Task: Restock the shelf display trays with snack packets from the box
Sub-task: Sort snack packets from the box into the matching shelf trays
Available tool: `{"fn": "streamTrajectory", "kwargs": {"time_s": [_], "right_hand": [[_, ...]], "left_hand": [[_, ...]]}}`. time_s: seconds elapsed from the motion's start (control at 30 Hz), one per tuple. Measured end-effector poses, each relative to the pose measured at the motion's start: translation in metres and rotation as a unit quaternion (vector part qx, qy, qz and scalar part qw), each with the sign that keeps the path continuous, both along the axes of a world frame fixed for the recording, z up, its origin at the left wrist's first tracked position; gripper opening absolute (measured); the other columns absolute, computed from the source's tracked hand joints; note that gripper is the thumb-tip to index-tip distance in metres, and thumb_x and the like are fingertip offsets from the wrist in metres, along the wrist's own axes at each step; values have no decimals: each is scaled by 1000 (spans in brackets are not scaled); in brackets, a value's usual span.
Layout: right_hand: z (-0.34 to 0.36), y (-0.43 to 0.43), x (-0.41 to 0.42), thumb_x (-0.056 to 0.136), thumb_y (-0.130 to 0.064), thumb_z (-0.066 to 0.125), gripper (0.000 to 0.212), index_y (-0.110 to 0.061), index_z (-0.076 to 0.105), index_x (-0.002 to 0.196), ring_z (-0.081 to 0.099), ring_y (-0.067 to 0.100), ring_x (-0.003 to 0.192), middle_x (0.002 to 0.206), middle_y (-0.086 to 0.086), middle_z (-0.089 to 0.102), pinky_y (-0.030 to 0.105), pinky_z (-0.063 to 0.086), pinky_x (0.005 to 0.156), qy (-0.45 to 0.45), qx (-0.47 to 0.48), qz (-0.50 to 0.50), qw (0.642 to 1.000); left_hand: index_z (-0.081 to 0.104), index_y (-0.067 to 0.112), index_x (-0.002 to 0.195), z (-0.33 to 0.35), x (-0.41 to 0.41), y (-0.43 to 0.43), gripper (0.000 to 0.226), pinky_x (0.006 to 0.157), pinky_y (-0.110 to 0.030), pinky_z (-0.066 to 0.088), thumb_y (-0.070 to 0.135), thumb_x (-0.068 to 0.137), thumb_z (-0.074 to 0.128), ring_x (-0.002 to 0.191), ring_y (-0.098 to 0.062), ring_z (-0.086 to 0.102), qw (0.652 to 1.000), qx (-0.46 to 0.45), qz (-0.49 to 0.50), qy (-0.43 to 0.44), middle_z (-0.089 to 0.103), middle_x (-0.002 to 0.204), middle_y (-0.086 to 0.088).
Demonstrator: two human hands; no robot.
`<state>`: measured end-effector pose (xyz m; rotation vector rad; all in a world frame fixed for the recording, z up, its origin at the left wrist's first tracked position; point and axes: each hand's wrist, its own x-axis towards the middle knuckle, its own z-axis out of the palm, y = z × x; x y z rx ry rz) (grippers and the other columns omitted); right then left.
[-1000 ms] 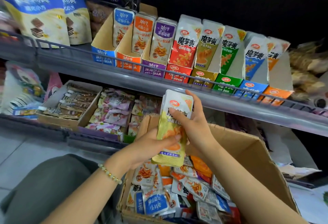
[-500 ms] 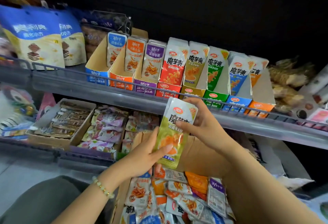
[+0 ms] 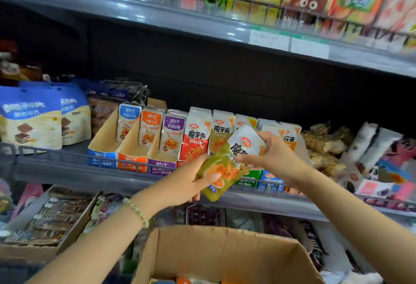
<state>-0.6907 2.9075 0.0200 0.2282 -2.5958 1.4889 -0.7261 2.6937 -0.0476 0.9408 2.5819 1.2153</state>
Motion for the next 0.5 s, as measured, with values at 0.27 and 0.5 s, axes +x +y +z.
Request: {"fn": "streamTrajectory", "kwargs": {"time_s": [0.27, 0.5], "right_hand": [[25, 22, -32, 74, -10, 81, 27, -17, 63, 93, 70, 13, 76, 86, 0, 72, 24, 58, 67, 96, 20, -110, 989], [24, 19, -81, 75, -15, 80, 41, -13, 59, 110, 68, 17, 88, 98, 1, 69, 30, 57, 72, 116, 142, -139, 973]], "left_hand": [[26, 29, 142, 9, -42, 5, 56, 91, -33, 51, 48, 94, 46, 105, -8, 56, 983, -45, 110, 141, 53, 127, 10], [52, 33, 128, 2, -58, 15, 34, 88, -26, 48, 45, 98, 40, 106, -7, 56, 980, -139, 42, 138, 56, 123, 14]]}}
